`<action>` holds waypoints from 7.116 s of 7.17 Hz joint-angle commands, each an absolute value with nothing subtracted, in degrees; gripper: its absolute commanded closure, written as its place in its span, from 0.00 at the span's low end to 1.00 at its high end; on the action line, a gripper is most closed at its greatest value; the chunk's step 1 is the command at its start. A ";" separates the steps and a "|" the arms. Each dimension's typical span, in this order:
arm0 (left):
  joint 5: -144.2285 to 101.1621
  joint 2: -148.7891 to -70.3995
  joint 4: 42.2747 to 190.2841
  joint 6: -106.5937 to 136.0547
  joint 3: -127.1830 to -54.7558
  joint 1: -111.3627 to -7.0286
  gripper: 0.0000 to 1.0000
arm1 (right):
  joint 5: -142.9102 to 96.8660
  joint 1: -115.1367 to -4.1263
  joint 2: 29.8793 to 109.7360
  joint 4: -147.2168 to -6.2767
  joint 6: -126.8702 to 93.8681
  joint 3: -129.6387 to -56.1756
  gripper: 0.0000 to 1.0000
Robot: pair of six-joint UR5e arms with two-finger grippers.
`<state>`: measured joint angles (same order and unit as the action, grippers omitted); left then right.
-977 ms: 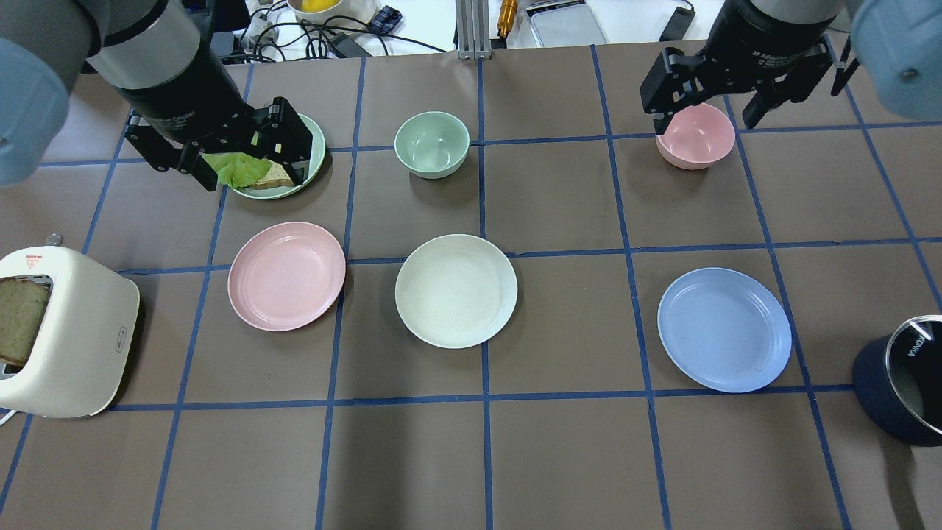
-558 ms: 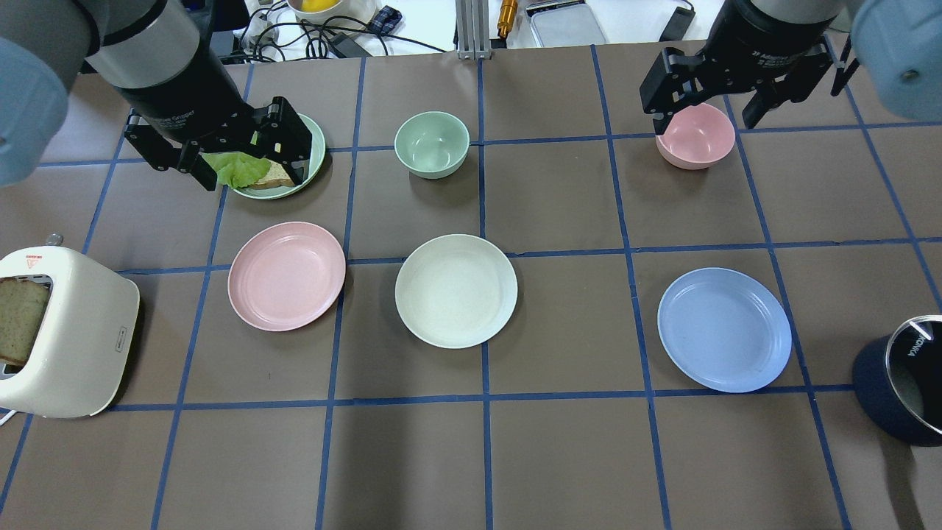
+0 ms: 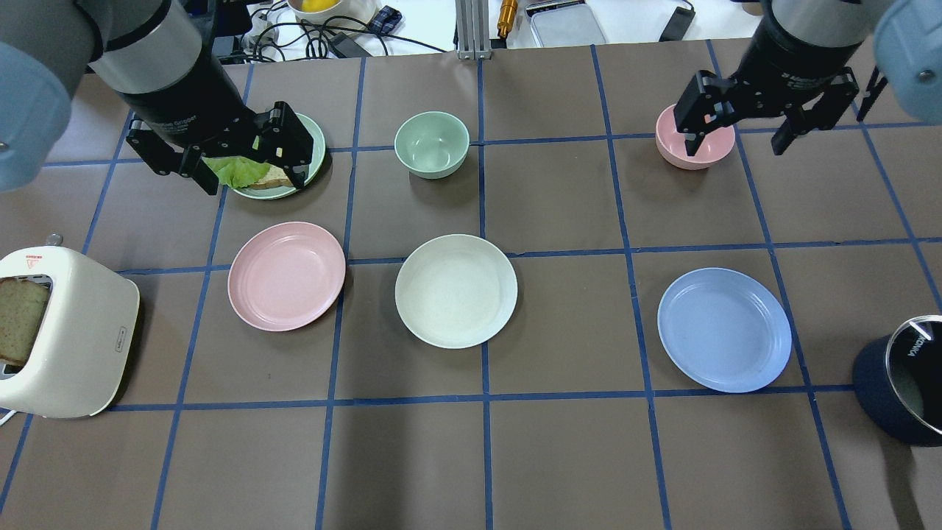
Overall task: Stack three plates with pink and blue
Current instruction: 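Move the left gripper to the pink plate while the right approaches the blue plate, then grasp the pink plate rim with the left gripper while the right grasps the blue plate, then lift the pink plate with the left gripper and lower it onto the cream plate, then open and raise the left gripper while the right gripper lifts the blue plate, then carry the light blue plate with the right gripper and lower it onto the pink plate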
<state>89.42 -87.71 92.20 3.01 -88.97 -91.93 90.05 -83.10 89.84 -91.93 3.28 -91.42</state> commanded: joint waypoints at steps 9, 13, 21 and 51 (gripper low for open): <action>92.61 -101.31 55.02 -0.95 -114.57 -91.49 0.00 | 90.71 -61.88 86.31 -127.26 23.82 -128.32 0.00; 93.43 -108.98 48.88 -4.83 -115.66 -92.90 0.82 | 90.26 -59.94 83.14 -128.32 22.85 -128.84 0.30; 98.08 -104.93 58.81 2.77 -103.77 -103.93 1.00 | 87.36 -56.51 83.23 -128.41 23.38 -130.08 1.00; 93.60 -90.88 93.96 11.42 -84.81 -96.50 0.00 | 81.04 -104.15 79.54 -132.19 -33.75 -115.14 1.00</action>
